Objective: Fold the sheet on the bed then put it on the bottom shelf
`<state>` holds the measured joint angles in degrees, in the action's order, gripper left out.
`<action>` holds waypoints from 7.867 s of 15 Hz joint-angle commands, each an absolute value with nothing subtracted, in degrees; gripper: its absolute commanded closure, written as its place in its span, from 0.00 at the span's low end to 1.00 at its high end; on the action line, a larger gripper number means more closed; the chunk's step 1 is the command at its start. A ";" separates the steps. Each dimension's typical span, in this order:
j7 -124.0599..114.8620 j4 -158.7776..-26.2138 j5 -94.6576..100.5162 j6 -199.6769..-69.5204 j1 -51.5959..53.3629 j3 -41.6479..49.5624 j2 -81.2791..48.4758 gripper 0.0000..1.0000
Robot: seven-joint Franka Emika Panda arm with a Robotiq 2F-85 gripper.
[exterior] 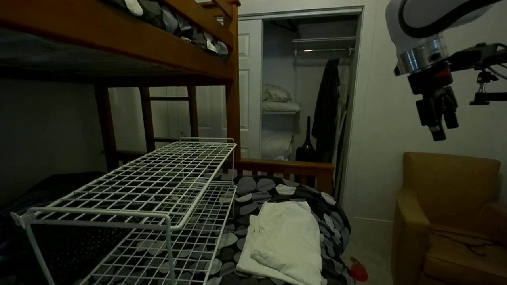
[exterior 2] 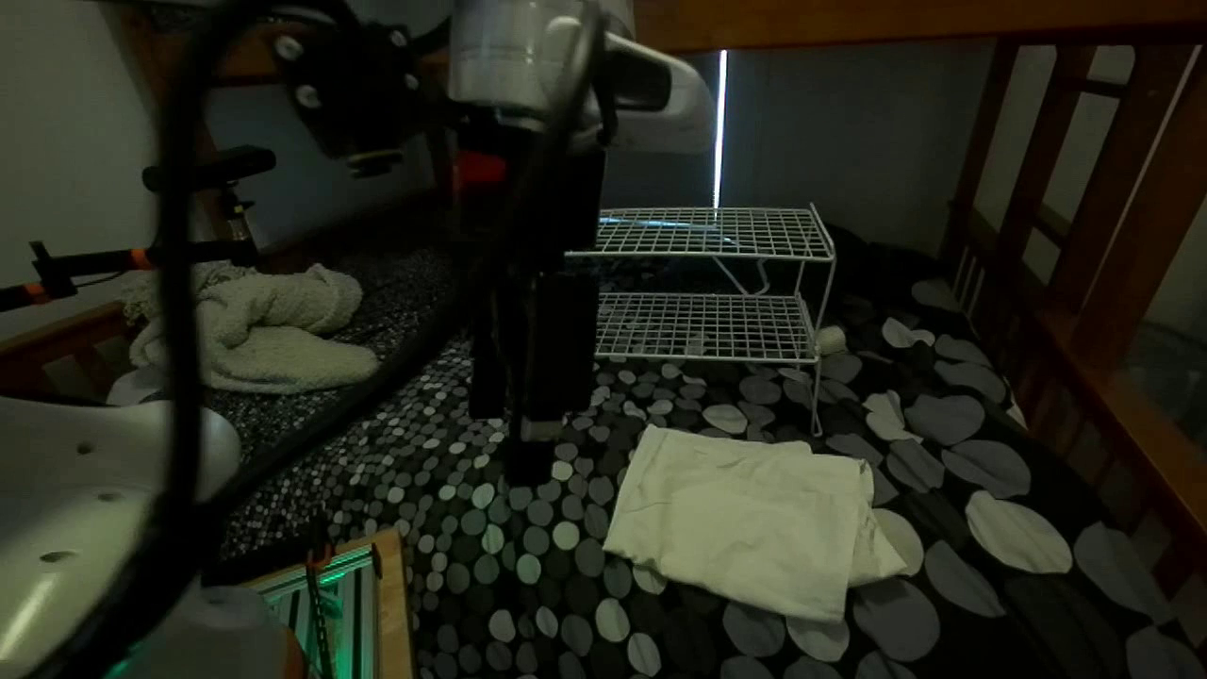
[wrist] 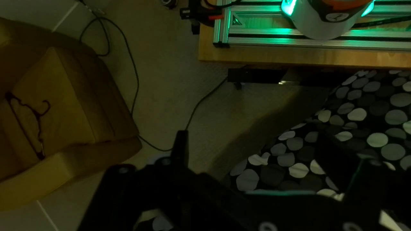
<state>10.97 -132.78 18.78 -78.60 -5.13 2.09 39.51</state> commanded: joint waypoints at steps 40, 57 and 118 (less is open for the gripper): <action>6.60 -145.25 23.72 -139.31 10.27 -10.98 3.03 0.00; -9.78 -139.04 46.55 -153.45 12.94 -8.17 -15.55 0.00; -25.35 -115.74 65.17 -144.47 5.22 1.07 -23.81 0.99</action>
